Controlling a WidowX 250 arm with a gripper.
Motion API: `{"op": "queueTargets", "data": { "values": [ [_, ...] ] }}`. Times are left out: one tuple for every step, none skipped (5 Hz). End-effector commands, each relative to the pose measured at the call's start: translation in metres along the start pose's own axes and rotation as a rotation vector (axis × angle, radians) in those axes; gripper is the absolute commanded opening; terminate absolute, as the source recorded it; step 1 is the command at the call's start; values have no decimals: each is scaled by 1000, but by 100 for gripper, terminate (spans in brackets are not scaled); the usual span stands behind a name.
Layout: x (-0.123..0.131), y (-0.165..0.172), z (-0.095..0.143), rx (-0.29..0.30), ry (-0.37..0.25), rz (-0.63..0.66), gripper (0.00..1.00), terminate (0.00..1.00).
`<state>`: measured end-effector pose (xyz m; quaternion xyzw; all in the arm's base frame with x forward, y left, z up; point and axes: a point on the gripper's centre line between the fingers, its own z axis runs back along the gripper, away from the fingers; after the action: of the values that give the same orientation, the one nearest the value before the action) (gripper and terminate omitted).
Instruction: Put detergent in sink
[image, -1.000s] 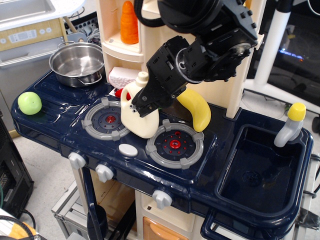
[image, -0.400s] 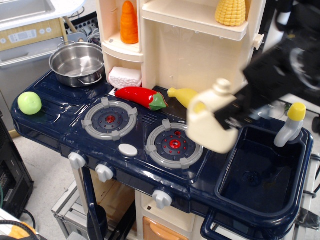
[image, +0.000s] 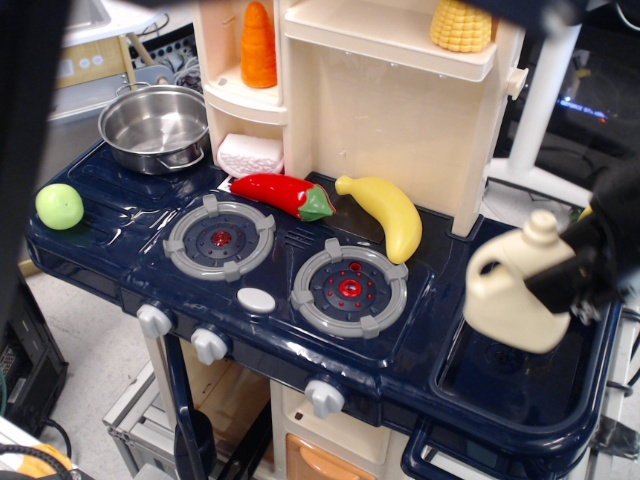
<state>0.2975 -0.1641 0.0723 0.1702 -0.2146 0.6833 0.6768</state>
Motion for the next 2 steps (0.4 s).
{"op": "queueTargets", "data": {
  "values": [
    [-14,0,8,-69,49,64,0,0],
    [-14,0,8,-69,49,64,100,0]
  ]
}}
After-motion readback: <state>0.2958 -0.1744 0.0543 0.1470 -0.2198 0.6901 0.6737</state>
